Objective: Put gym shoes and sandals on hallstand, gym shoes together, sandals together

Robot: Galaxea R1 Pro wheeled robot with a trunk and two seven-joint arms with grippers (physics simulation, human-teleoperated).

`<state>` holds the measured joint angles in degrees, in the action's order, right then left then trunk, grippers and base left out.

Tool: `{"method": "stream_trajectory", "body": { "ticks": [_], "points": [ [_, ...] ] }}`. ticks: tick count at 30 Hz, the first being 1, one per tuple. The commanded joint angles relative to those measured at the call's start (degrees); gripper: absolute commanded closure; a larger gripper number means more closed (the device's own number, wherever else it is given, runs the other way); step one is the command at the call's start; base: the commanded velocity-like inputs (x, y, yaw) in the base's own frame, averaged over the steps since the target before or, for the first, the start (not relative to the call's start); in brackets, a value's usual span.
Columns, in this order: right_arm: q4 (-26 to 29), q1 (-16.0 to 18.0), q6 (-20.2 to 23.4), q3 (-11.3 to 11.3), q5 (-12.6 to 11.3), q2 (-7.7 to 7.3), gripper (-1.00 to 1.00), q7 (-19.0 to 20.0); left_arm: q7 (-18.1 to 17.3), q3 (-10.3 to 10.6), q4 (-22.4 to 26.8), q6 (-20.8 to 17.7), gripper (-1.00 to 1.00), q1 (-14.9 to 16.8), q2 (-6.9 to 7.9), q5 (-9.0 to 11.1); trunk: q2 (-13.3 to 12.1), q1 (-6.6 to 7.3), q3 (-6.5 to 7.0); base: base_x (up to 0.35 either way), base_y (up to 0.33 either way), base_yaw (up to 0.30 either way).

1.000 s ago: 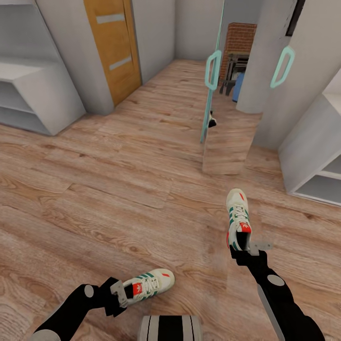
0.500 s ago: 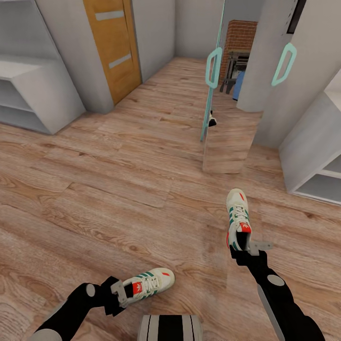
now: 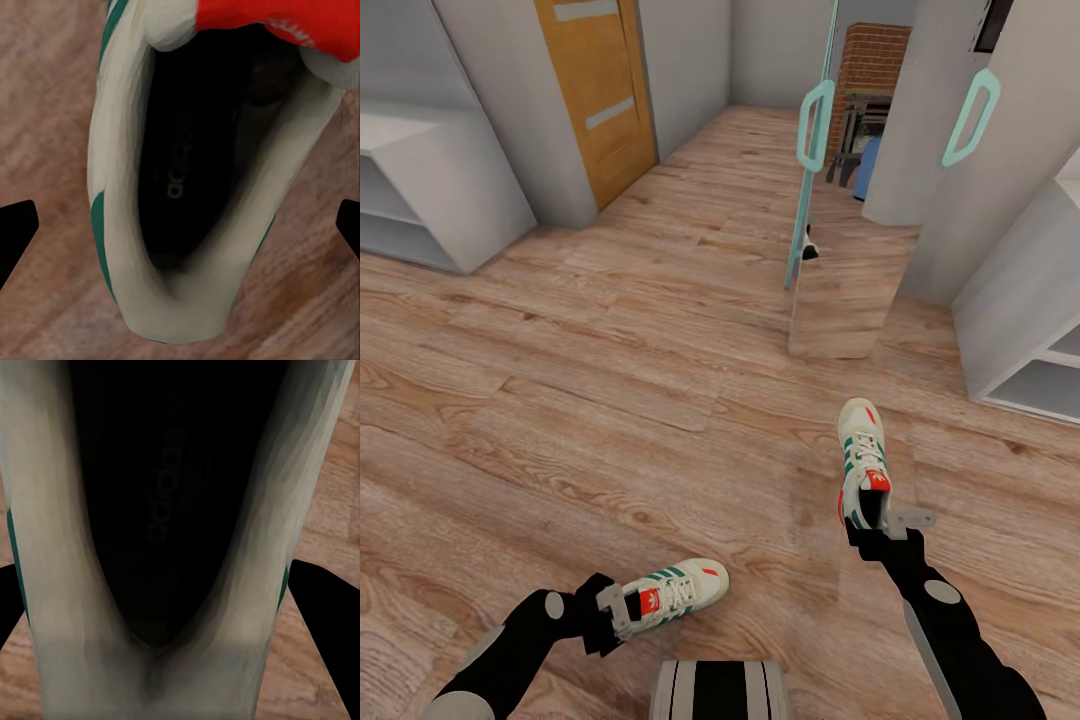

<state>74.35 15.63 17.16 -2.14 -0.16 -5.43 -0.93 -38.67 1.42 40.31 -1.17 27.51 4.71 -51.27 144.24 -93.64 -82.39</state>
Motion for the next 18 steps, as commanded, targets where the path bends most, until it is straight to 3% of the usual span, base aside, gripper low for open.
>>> {"method": "stream_trajectory", "body": {
  "ticks": [1,6,14,18],
  "points": [
    [0.1,0.0,0.3,0.0,0.0,-0.02,1.00,-0.1,-0.2,0.1,0.2,-0.1,-1.00,0.0,0.03,-0.2,0.0,0.01,-0.04,0.000,0.000,0.000],
    [0.1,0.0,0.3,0.0,0.0,-0.02,1.00,-0.1,-0.2,0.2,0.6,-1.2,-1.00,0.0,0.03,-0.2,0.0,0.01,-0.04,0.000,0.000,0.000],
    [0.2,0.0,0.3,0.0,0.0,-0.02,1.00,-0.1,-0.2,0.2,1.8,-3.8,-1.00,0.0,0.03,-0.2,0.1,-0.20,-1.81,0.000,0.000,0.000],
    [0.2,0.0,0.3,0.0,0.0,-0.02,1.00,-0.1,-0.2,0.2,1.9,-3.9,-1.00,-0.1,0.03,-0.2,0.1,-0.20,-1.81,0.000,0.000,0.000]
  ]
}}
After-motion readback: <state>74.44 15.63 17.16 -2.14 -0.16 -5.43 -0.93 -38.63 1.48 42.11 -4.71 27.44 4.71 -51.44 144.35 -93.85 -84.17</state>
